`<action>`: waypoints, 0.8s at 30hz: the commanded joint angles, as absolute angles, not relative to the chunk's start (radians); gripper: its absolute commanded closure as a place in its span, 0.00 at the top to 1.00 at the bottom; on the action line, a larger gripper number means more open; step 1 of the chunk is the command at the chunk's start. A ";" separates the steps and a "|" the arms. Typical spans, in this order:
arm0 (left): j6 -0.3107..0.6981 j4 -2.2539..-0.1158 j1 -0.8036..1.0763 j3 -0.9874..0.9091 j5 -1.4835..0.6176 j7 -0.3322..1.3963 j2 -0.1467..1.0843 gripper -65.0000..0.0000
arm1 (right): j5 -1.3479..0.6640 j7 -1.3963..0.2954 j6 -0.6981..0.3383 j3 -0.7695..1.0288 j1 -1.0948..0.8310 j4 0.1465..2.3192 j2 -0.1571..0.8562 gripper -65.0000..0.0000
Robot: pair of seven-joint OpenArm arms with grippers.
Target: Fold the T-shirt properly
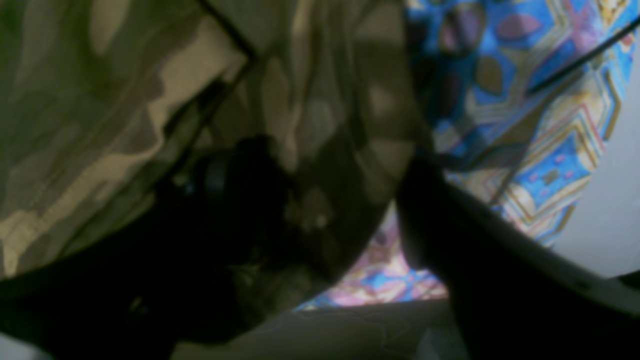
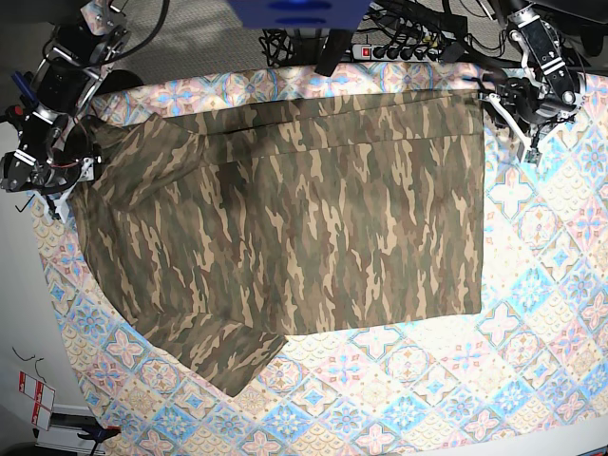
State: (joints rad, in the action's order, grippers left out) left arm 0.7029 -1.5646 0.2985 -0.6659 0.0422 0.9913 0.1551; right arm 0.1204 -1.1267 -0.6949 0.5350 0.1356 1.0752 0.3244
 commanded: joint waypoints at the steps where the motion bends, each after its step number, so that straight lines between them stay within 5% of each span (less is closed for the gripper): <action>1: 0.698 -1.581 0.297 -0.668 0.036 0.983 0.170 0.41 | 0.127 -1.142 -0.698 0.538 0.145 1.087 0.340 0.66; 20: 0.698 -1.581 0.249 -0.667 0.036 0.986 0.166 0.41 | 0.260 -1.141 -0.698 0.538 0.257 1.204 0.377 0.66; 24: 0.698 -1.592 0.143 -0.665 0.036 1.115 0.165 0.41 | 0.263 -1.139 -0.698 0.538 0.309 1.204 0.377 0.66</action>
State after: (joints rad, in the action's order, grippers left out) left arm 0.7040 -1.5681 0.1562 -0.6617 0.0463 1.1282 0.1493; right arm 0.2623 -1.1446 -0.6998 0.5358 0.2825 1.1858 0.3538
